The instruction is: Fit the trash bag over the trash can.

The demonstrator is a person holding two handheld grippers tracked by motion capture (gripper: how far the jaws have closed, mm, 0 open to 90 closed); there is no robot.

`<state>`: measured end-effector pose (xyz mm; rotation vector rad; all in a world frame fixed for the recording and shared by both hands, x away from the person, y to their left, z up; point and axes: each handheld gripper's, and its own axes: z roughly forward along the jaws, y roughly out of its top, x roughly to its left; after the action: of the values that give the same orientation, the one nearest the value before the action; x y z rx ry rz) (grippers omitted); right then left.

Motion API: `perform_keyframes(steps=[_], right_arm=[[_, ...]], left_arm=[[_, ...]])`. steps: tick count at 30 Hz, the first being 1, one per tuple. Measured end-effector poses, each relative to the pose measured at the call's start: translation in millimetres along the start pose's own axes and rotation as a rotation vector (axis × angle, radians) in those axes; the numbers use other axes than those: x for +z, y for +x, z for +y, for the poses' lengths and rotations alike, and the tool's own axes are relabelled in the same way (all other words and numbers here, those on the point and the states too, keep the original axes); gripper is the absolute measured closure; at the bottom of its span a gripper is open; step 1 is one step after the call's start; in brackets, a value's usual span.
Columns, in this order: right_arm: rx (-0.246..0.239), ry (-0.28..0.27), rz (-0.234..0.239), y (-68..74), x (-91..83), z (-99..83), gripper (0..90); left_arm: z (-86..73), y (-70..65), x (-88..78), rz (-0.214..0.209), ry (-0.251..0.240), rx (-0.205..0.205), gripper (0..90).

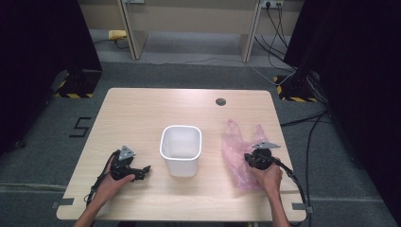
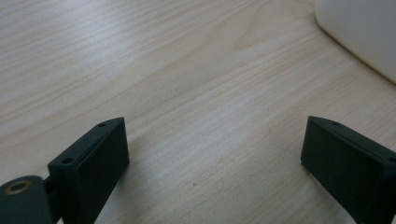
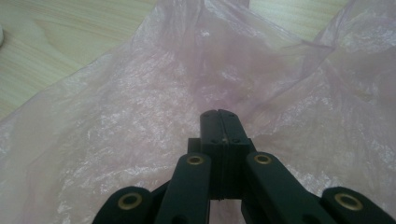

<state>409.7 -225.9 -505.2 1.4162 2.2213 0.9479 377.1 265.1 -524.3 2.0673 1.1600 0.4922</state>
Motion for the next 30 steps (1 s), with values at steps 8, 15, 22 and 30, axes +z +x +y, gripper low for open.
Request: perform_keyframes(steps=[8, 15, 22, 30], right_arm=[[-0.012, -0.083, 0.006, 0.9, -12.7, 8.4, 90.0], [-0.035, -0.191, 0.018, 8.1, -40.0, 26.0, 90.0], [-0.049, -0.302, 0.054, 17.8, -66.8, 54.5, 90.0], [-0.096, -0.387, 0.100, 39.1, -83.9, 96.2, 90.0]], left_arm=[[0.0, -0.2, -0.1, 0.001, 0.001, -0.002, 6.8], [0.1, -3.3, 0.2, 0.018, 0.002, -0.020, 6.0], [1.9, -4.4, -5.3, 0.017, -0.007, -0.010, 15.3], [21.6, -2.0, -31.0, 0.003, -0.101, -0.064, 16.2]])
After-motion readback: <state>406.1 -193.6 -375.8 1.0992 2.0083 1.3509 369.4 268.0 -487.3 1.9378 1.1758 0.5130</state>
